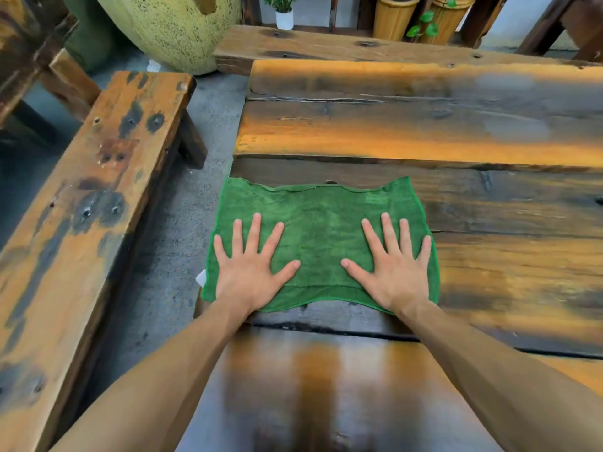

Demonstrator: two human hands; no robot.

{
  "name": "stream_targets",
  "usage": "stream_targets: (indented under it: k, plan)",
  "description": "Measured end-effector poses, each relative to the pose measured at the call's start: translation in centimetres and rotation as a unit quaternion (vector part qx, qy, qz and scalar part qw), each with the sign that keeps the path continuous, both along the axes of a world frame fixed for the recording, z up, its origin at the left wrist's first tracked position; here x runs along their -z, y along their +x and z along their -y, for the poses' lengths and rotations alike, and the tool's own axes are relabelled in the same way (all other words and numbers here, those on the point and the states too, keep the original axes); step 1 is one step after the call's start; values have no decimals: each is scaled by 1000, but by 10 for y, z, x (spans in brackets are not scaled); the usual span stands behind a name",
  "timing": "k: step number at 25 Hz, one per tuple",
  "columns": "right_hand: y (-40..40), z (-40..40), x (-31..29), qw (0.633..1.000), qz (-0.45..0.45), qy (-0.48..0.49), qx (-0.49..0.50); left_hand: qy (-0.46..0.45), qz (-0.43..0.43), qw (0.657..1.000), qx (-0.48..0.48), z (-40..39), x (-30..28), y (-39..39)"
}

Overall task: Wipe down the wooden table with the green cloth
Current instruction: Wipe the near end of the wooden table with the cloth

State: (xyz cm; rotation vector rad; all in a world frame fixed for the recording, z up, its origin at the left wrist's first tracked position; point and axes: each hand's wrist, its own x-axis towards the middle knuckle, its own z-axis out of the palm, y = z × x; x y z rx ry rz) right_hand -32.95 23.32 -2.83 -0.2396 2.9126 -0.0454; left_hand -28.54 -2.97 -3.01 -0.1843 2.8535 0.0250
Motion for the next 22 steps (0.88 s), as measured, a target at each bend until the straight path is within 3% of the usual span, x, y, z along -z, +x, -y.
stream_targets:
  k: [7, 14, 22]
  plan:
    - [123, -7, 5, 1000, -18, -10, 2, 4, -14, 1000, 2, -10, 3, 121]
    - [241, -17, -2, 1000, 20, -8, 11, 19, 22, 1000, 9, -16, -5, 231]
    - [363, -30, 0, 1000, -2, -20, 14, 25, -10, 999, 25, -22, 1, 358]
